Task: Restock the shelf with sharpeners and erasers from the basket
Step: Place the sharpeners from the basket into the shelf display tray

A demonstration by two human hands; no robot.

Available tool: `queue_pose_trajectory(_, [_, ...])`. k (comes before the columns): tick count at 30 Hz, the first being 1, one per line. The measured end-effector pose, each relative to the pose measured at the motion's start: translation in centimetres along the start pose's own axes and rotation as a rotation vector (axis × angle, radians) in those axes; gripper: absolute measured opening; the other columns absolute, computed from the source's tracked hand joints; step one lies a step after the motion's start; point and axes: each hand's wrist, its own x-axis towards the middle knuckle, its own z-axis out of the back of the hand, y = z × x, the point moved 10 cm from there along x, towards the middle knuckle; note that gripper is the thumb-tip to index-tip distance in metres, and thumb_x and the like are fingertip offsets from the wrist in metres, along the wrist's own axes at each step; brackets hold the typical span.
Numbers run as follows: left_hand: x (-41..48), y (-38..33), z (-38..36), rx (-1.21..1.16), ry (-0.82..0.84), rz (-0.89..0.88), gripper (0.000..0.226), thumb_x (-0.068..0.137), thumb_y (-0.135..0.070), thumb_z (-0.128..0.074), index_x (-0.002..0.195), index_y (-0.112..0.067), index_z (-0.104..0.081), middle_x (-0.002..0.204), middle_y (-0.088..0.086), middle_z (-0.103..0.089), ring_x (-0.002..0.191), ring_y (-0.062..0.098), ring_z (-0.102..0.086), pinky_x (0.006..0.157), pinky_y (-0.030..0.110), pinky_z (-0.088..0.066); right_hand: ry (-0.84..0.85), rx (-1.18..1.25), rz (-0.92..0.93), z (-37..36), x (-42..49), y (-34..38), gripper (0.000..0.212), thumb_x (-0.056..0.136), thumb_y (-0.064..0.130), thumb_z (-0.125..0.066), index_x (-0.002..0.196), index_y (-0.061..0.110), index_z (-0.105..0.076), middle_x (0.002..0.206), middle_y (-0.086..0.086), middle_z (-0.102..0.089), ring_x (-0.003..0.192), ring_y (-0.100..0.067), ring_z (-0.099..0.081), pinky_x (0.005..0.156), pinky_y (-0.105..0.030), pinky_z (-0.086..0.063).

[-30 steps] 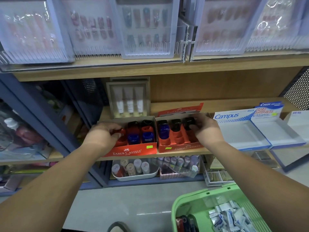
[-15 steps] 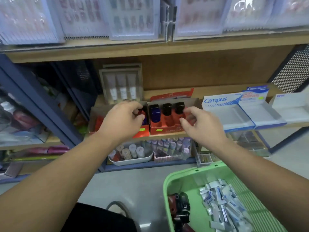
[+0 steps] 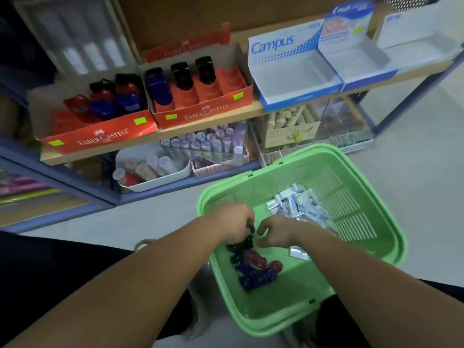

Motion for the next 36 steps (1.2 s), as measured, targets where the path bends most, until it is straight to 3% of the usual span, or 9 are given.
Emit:
queue_pose_trajectory(3, [2.9,0.4,-4.2,-0.045,0.043,0.076,0.027,0.092,-0.016,-0.066,0.118,-0.021,-0.069,0.118,0.005,-0.068,0.102,0.026,-0.064,0.084,0.034,-0.053,0.052,0.057,-0.067,-3.8,1.1,-2.7,0.055,0.092,0.036,-0.073,0.139,0.01,-0.058,0.142,-0.011,-0.057,0.124,-0.029,-0.057,0.104,-0.036,-0.047])
queue_pose_trajectory(7, [5.1,0.9,-8.8,0.006,0.135,0.129,0.053,0.089,-0.015,-0.069,0.14,-0.026,-0.057,0.144,0.01,-0.056,0.122,0.03,-0.058,0.1,0.041,-0.051,0.13,0.042,-0.103,-6.8,2.0,-4.6,0.055,0.088,0.03,-0.076,0.137,0.013,-0.058,0.137,-0.01,-0.06,0.124,-0.028,-0.058,0.103,-0.034,-0.044])
queue_pose_trajectory(10, [5.9,0.6,-10.6,0.168,0.165,0.069,0.053,0.09,-0.022,-0.071,0.141,-0.028,-0.056,0.14,0.006,-0.055,0.127,0.029,-0.046,0.102,0.044,-0.047,0.173,0.031,-0.113,-7.7,2.6,-5.4,0.062,0.08,0.03,-0.083,0.136,0.017,-0.059,0.132,-0.009,-0.064,0.121,-0.028,-0.06,0.103,-0.036,-0.047])
queue_pose_trajectory(14, [6.7,1.1,-11.0,0.271,0.186,0.062,0.05,0.087,-0.024,-0.074,0.134,-0.026,-0.059,0.136,0.008,-0.052,0.125,0.03,-0.045,0.098,0.046,-0.046,0.167,-0.014,-0.118,-8.7,4.1,-5.7,0.064,0.073,0.031,-0.087,0.129,0.016,-0.061,0.124,-0.007,-0.066,0.115,-0.029,-0.063,0.103,-0.045,-0.05])
queue_pose_trajectory(18, [6.8,1.9,-11.0,0.287,0.206,0.086,0.049,0.085,-0.032,-0.077,0.13,-0.023,-0.059,0.135,0.01,-0.05,0.122,0.03,-0.05,0.1,0.047,-0.048,0.179,-0.182,-0.107,-9.2,4.7,-5.8,0.062,0.077,0.036,-0.085,0.128,0.012,-0.061,0.125,-0.01,-0.052,0.121,-0.031,-0.055,0.108,-0.046,-0.047])
queue_pose_trajectory(21, [6.8,1.9,-11.1,0.286,0.193,0.097,0.042,0.089,-0.023,-0.072,0.128,-0.021,-0.058,0.133,0.012,-0.052,0.117,0.031,-0.055,0.095,0.047,-0.049,0.196,-0.215,-0.118,-9.4,4.8,-5.9,0.07,0.078,0.038,-0.084,0.137,0.012,-0.056,0.135,-0.012,-0.043,0.129,-0.033,-0.047,0.113,-0.047,-0.043])
queue_pose_trajectory(27, [6.9,1.9,-10.4,0.224,0.193,0.128,0.028,0.092,-0.011,-0.065,0.121,-0.014,-0.062,0.122,0.01,-0.061,0.11,0.031,-0.063,0.092,0.046,-0.055,0.254,-0.108,-0.123,-9.4,4.1,-5.7,0.062,0.076,0.031,-0.086,0.127,0.013,-0.057,0.125,-0.008,-0.064,0.119,-0.028,-0.06,0.104,-0.042,-0.049])
queue_pose_trajectory(32, [6.5,2.3,-7.7,0.007,0.144,0.194,0.032,0.089,-0.028,-0.075,0.116,-0.015,-0.065,0.113,0.006,-0.066,0.101,0.025,-0.065,0.09,0.04,-0.057,0.341,-0.161,-0.147,-6.8,3.7,-6.9,0.042,0.061,0.051,-0.087,0.08,0.016,-0.07,0.088,-0.001,-0.072,0.082,-0.021,-0.07,0.089,-0.045,-0.059])
queue_pose_trajectory(36, [5.0,0.9,-3.4,-0.06,0.064,0.139,0.03,0.088,-0.035,-0.076,0.112,-0.021,-0.065,0.109,0.002,-0.066,0.096,0.023,-0.061,0.078,0.032,-0.05,0.312,0.014,-0.186,-2.3,1.6,-6.2,0.044,0.072,0.037,-0.088,0.099,0.005,-0.074,0.098,-0.015,-0.074,0.071,-0.024,-0.074,0.07,-0.035,-0.064])
